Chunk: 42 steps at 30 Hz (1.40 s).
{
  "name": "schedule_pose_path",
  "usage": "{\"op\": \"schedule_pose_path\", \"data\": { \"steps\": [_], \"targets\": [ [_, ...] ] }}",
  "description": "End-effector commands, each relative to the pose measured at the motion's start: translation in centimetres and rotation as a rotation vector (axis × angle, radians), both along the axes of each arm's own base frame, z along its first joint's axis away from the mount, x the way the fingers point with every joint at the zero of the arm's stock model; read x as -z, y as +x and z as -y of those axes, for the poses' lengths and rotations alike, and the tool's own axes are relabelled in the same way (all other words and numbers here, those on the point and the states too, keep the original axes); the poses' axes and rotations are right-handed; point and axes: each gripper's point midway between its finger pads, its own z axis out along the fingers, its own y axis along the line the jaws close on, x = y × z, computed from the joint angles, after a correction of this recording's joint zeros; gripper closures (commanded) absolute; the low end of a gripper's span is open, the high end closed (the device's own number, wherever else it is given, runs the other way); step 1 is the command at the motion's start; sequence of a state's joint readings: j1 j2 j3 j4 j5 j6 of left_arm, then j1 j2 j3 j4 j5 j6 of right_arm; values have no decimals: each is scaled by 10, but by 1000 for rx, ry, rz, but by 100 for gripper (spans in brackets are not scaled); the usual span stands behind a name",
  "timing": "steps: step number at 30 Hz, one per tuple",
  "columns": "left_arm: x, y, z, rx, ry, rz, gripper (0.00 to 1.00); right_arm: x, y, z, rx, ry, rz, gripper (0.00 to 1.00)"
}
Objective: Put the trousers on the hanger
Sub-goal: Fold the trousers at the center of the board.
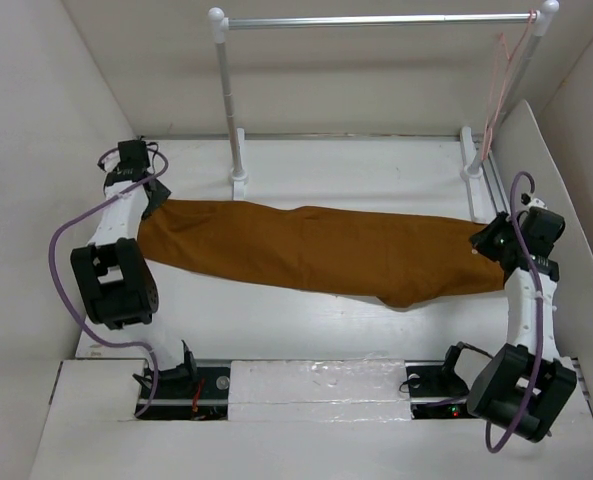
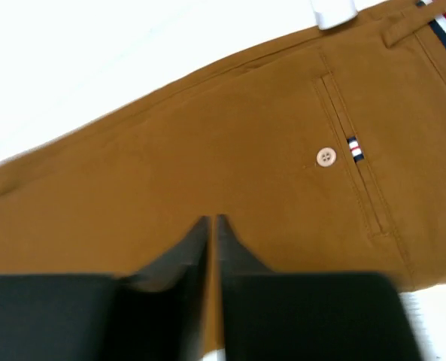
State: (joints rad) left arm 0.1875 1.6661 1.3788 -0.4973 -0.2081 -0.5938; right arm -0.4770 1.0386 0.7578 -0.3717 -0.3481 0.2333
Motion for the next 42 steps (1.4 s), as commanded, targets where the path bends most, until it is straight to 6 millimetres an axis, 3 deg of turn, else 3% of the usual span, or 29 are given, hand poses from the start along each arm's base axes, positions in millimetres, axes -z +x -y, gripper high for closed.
{"op": "schedule_pose_path", "data": {
  "steps": [1, 3, 5, 6, 8, 11, 15, 17, 18, 20, 21, 22, 23, 24, 25, 28, 36, 37, 38, 39, 40, 42],
  "targets": [
    [31, 5, 11, 47, 6, -98, 60, -17, 8, 2, 5, -26, 52, 94],
    [49, 10, 14, 51, -24, -137, 82, -18, 9, 0, -17, -48, 50, 100],
    [54, 19, 17, 57, -45, -140, 95, -18, 16, -16, -85, -51, 57, 100],
    [56, 21, 17, 57, -52, -144, 97, -17, 19, -30, -147, -37, 72, 100],
    [62, 27, 18, 56, -66, -162, 95, -9, 22, -61, -265, -35, 66, 100],
    [65, 30, 20, 59, -74, -154, 95, 5, 18, -85, -335, -76, 27, 99],
    [52, 29, 19, 48, -68, -125, 92, 15, 8, -137, -496, -84, 42, 94],
    [47, 24, 20, 44, -69, -106, 88, 20, 2, -149, -542, -100, 35, 90],
    [35, 23, 21, 45, -66, -69, 84, 23, -2, -159, -574, -110, 21, 88],
    [35, 18, 21, 44, -61, -47, 78, 28, -6, -168, -601, -112, 7, 86],
    [31, 19, 21, 41, -57, -34, 66, 30, -6, -172, -614, -110, 6, 84],
    [33, 20, 20, 44, -57, -39, 61, 32, -7, -180, -638, -107, 4, 84],
    [34, 22, 18, 41, -50, -49, 61, 32, -7, -184, -649, -107, 6, 83],
    [47, 24, 16, 38, -48, -91, 61, 29, -6, -188, -661, -107, 8, 83],
    [42, 28, 14, 35, -39, -104, 61, 32, -6, -191, -677, -113, -4, 83],
    [54, 35, 4, 26, -3, -161, 61, 27, -5, -202, -713, -137, -5, 82],
    [79, 45, 2, 36, -4, -223, 66, 30, -6, -207, -736, -142, -19, 80],
    [74, 50, 1, 36, 0, -223, 75, 28, -5, -208, -737, -142, -13, 80],
    [74, 50, 1, 36, 0, -223, 75, 28, -5, -208, -736, -143, -13, 80],
    [72, 50, 0, 28, 2, -225, 100, 28, -5, -208, -738, -143, -11, 79],
    [54, 55, -1, 28, 8, -177, 100, 31, -3, -207, -734, -148, -13, 78],
    [48, 53, -1, 28, 12, -168, 100, 33, -2, -207, -730, -149, -17, 77]
  ]
}}
